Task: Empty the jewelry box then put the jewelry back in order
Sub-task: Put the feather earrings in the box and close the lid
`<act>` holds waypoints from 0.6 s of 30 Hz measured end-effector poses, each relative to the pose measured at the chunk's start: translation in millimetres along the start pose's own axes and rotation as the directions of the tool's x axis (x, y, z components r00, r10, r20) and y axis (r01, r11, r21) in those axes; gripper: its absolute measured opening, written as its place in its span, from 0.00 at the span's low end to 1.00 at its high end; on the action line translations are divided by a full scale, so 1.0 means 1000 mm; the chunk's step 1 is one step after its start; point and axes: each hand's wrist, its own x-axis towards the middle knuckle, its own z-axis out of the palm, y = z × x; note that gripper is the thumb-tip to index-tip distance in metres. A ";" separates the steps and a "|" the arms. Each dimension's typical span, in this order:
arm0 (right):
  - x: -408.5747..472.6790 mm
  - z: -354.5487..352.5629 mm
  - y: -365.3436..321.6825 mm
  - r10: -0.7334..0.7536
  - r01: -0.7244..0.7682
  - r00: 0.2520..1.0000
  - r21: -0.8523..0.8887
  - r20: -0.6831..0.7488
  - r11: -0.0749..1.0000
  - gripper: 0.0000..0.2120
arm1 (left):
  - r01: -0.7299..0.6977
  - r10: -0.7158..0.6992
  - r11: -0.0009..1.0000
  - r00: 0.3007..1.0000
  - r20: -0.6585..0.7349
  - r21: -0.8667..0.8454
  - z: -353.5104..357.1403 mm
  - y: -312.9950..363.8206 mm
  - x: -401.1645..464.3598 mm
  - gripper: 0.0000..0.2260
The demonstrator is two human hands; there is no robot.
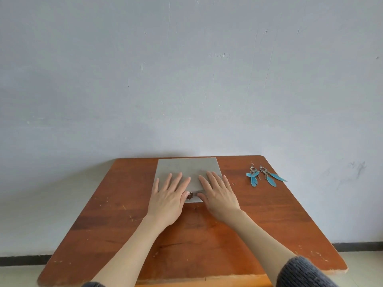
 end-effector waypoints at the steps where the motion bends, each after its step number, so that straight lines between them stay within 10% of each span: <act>1: 0.004 0.002 0.001 0.009 -0.009 1.000 -0.004 -0.010 1.000 0.26 | 0.001 -0.001 1.000 1.000 0.004 -0.003 0.002 -0.002 0.004 0.25; 9: 0.051 0.013 0.014 -0.024 0.024 1.000 0.038 -0.007 0.999 0.40 | 0.000 0.001 1.000 1.000 -0.016 0.027 0.012 -0.016 0.055 0.27; 18: 0.068 0.011 0.016 0.036 -0.048 0.990 0.085 0.138 0.995 0.29 | -0.021 0.021 1.000 1.000 0.017 -0.011 0.012 -0.019 0.075 0.33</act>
